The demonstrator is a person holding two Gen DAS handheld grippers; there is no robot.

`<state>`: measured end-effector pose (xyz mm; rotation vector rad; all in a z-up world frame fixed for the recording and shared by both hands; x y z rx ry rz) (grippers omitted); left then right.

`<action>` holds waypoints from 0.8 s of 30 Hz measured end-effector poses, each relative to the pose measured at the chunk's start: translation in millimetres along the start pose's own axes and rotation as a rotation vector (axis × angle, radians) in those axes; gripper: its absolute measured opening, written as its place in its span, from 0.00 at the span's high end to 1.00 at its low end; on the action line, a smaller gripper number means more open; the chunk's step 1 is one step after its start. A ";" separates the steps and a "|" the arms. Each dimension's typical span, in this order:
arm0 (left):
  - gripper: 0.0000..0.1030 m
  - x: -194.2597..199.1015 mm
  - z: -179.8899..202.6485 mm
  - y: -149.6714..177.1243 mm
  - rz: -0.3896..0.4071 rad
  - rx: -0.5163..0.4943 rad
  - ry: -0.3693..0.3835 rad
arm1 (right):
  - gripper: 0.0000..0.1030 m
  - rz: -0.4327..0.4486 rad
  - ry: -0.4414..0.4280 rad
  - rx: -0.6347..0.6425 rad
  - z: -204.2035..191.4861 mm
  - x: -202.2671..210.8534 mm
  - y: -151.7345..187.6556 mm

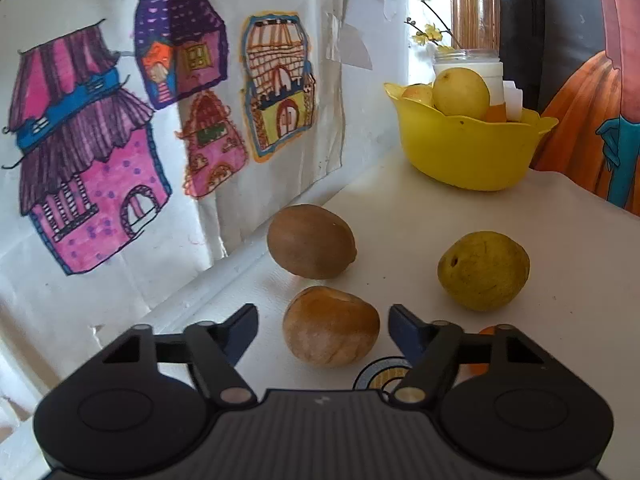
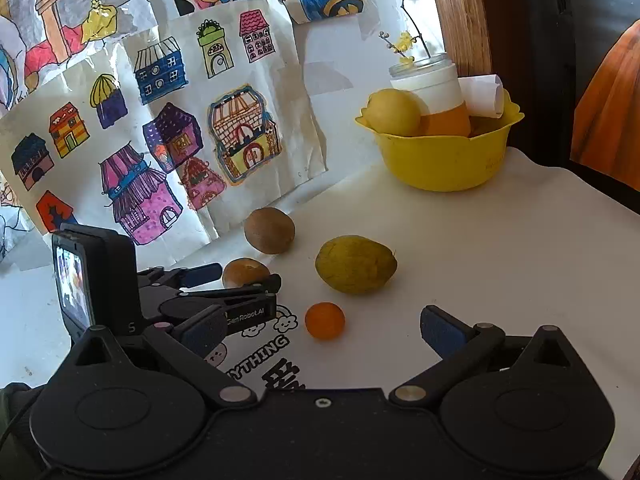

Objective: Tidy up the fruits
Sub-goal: 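Close the left gripper on the light brown kiwi, then close the right gripper on the small mandarin while the left gripper holds the kiwi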

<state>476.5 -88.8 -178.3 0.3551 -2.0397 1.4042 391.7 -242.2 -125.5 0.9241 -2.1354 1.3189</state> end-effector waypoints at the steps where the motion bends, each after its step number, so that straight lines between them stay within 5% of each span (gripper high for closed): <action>1: 0.35 -1.7 0.3 0.2 -0.004 0.001 0.003 | 0.00 0.000 0.000 0.000 0.1 -0.5 -0.3; 6: 0.46 -6.5 0.9 2.1 -0.014 0.012 0.032 | 0.00 -0.003 -0.003 -0.002 0.2 -3.5 -0.7; 21: 0.48 18.1 -17.4 14.2 -0.010 0.030 0.013 | 0.01 -0.095 0.011 0.029 -7.4 -34.4 13.3; 24: 0.48 28.0 -29.0 21.9 -0.015 0.052 -0.002 | 0.08 -0.112 0.021 0.062 -12.2 -47.7 17.1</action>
Point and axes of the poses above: each gripper's, at about its wrist camera, not at the fingertips, and x roughly against the way its jaws point, z to its right, y to its underside, the point moved 8 cm from there along -x, roughly the way its jaws point, and after that the axes turned 14 degrees about -x, right-handed, at the moved point
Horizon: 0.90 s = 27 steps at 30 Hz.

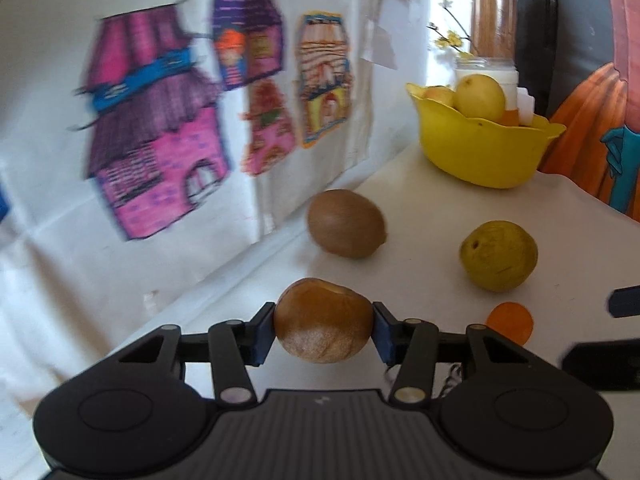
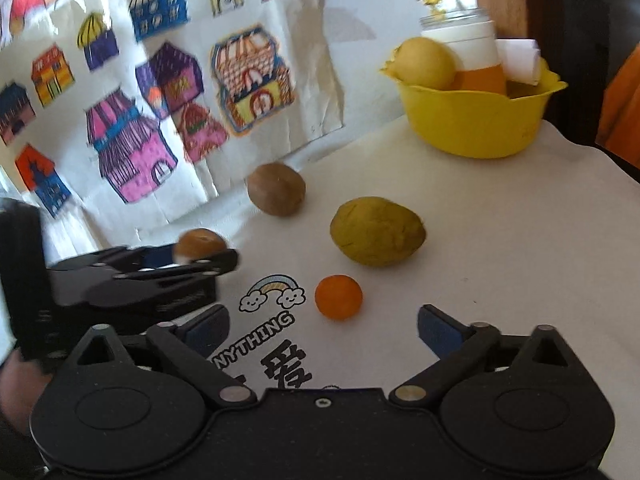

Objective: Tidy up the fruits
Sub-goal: 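Close the right gripper on the small mandarin while the left gripper holds the kiwi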

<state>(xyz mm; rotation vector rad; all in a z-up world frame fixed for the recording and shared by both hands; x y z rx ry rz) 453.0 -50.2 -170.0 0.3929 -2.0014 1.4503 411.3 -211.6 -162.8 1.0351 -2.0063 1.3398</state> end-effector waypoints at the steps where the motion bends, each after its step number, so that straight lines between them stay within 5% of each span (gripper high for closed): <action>1: 0.48 3.1 -3.2 2.5 -0.002 0.007 -0.005 | 0.10 -0.006 0.011 0.006 -0.5 -5.1 0.2; 16: 0.48 23.5 -16.1 24.3 -0.013 0.054 -0.009 | 0.44 -0.008 0.049 0.093 -6.0 -48.9 1.8; 20: 0.48 21.5 -15.3 24.9 -0.016 0.051 -0.009 | 0.46 -0.003 0.061 0.105 -6.2 -52.3 2.9; 24: 0.48 20.5 -14.4 25.2 -0.014 0.051 -0.009 | 0.65 0.013 0.091 0.125 -5.4 -52.8 0.2; 27: 0.48 19.7 -13.9 25.0 -0.016 0.051 -0.011 | 0.66 0.010 0.093 0.127 -4.8 -53.1 -0.3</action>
Point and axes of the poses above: each gripper's, at about its wrist camera, not at the fingertips, and x roughly against the way its jaws point, z to its right, y to its underside, the point moved 8 cm from there along -x, roughly the way its jaws point, and after that the axes turned 14 degrees about -x, right-handed, at the moved point
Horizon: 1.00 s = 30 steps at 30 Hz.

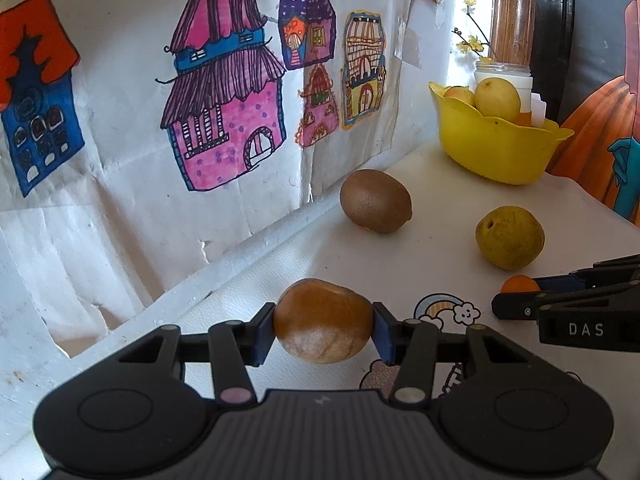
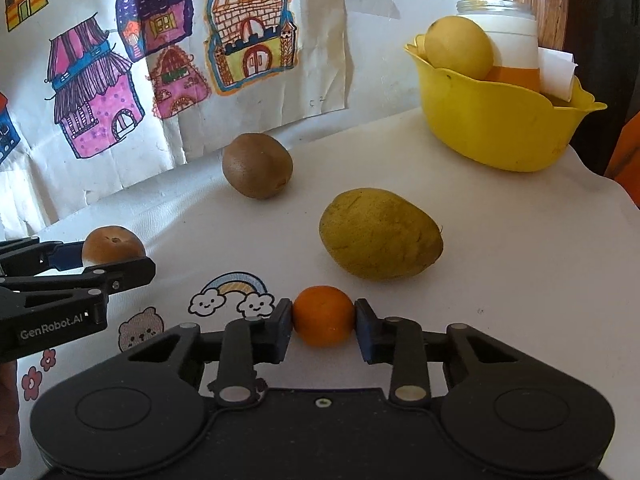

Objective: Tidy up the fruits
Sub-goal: 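Close the right gripper on the small mandarin while the left gripper holds the kiwi, then lift and carry the kiwi and mandarin over the metal tray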

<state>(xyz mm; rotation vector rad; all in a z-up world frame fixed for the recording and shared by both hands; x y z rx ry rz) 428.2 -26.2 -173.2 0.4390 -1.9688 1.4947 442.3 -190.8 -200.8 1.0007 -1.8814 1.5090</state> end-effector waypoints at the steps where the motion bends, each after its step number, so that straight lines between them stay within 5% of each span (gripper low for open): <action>1: 0.48 -0.4 0.5 0.0 -0.001 -0.002 -0.001 | 0.67 -0.001 0.004 0.006 -0.6 0.0 0.5; 14: 0.48 16.1 9.9 -6.0 0.022 -0.027 -0.004 | 0.67 0.031 -0.058 0.038 -26.2 42.8 1.5; 30: 0.48 112.9 17.0 -21.9 0.139 -0.035 -0.040 | 0.67 0.175 -0.083 0.044 -40.9 162.4 0.5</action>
Point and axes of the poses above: each gripper's, at about its wrist camera, not at the fingertips, and x roughly against the way its jaws point, z to its right, y to its underside, the point moved 8 cm from there along -x, roughly the way its jaws point, and after that the axes turned 14 degrees about -x, right-handed, at the moved point
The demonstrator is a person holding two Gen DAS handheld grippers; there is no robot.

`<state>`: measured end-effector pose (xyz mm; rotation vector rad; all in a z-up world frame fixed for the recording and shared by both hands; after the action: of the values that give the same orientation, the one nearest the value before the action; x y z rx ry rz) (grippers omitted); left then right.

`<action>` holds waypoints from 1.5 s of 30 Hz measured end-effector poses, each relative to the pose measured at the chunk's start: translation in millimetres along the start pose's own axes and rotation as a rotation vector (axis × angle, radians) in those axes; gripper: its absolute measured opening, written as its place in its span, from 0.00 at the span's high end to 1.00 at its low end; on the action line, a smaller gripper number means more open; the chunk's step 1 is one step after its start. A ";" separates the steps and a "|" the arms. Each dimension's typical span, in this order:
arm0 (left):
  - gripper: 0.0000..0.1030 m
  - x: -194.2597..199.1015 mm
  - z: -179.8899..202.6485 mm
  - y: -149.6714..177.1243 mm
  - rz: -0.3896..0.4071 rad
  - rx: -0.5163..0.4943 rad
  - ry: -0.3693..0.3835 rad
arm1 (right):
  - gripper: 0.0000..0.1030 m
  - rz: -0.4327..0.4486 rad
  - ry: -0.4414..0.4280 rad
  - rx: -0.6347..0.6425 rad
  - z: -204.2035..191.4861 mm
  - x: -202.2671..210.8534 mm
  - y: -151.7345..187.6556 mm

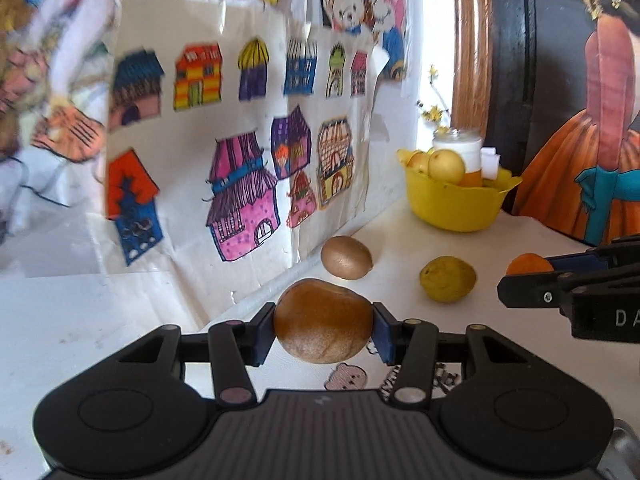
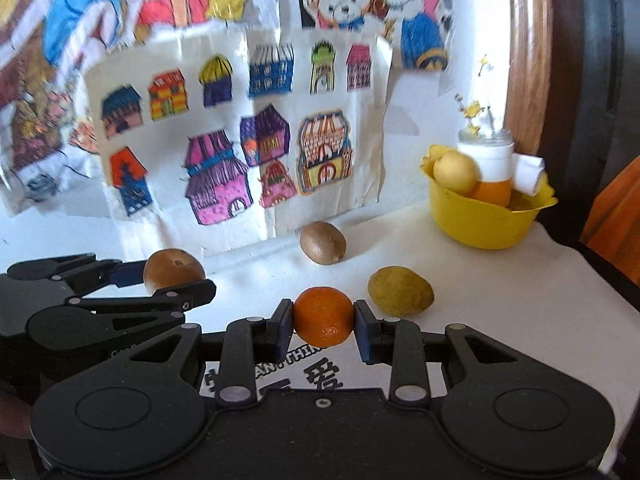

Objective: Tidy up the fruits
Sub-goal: 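Lift and carry the kiwi and mandarin over the metal tray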

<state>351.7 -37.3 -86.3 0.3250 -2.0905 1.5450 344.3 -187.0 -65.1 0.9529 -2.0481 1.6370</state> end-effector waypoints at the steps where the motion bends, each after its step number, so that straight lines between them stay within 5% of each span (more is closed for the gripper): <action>1: 0.48 9.2 1.4 -1.5 0.008 -0.003 0.002 | 0.67 0.010 0.001 0.002 -0.7 9.5 -1.3; 18: 0.48 124.0 30.8 -27.4 0.131 -0.037 -0.008 | 0.67 0.157 -0.002 0.009 -8.0 140.4 -5.8; 29: 0.48 177.3 63.2 -22.5 0.170 -0.071 0.011 | 0.67 0.197 -0.008 -0.008 -7.1 204.7 20.4; 45: 0.48 195.4 98.0 28.4 0.092 -0.078 0.073 | 0.67 0.123 -0.004 -0.043 5.9 216.4 74.1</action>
<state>148.7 -99.0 -26.4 0.1436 -2.1283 1.4990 139.9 -246.2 19.0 0.8315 -2.1748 1.6452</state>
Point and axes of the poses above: each gripper's, at about its wrist camera, not at the fingertips, and x roughly against the way its jaws point, z to its right, y to its underside, the point moved 8 cm from there along -x, roughly the way its jaws point, and after that the axes turned 14 degrees about -x, right-handed, at the moved point
